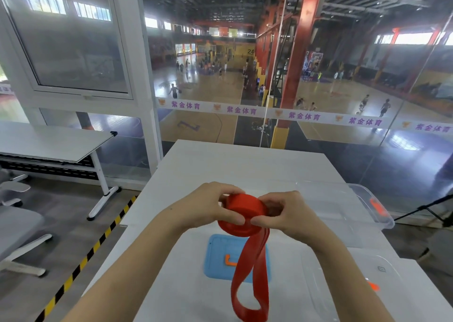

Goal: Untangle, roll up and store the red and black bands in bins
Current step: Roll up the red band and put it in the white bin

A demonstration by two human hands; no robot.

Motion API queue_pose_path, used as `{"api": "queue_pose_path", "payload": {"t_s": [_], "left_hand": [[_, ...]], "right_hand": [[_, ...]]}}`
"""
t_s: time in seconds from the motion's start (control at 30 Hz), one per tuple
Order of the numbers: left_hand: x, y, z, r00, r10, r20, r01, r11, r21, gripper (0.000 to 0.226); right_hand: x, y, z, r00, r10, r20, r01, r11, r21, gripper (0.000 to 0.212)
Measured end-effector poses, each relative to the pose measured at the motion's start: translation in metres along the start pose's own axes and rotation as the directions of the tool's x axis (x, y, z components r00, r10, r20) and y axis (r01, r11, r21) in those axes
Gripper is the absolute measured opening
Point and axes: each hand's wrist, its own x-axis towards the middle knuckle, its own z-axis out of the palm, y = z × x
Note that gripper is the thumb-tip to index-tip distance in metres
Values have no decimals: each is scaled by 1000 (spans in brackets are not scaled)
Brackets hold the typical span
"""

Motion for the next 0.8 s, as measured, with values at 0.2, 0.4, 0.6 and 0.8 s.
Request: {"api": "queue_pose_path", "payload": {"t_s": [0.2,0.4,0.6,0.8], "left_hand": [[1,-6,1,995,14,-98,-29,987,-157,43],[-6,-16,3,980,-20,-199,-86,858,-507,33],[-2,-20,-4,998,-36,-52,26,985,-173,40],[6,-2,4,999,28,-33,-24,995,97,63]], "right_hand": [[1,1,5,999,-6,-35,10,992,122,39],[-12,11,20,987,60,-149,-12,951,309,39],[-9,11,11,994,44,-97,-31,991,132,36],[8,-1,-3,998,-10,57,19,987,-162,44]]}}
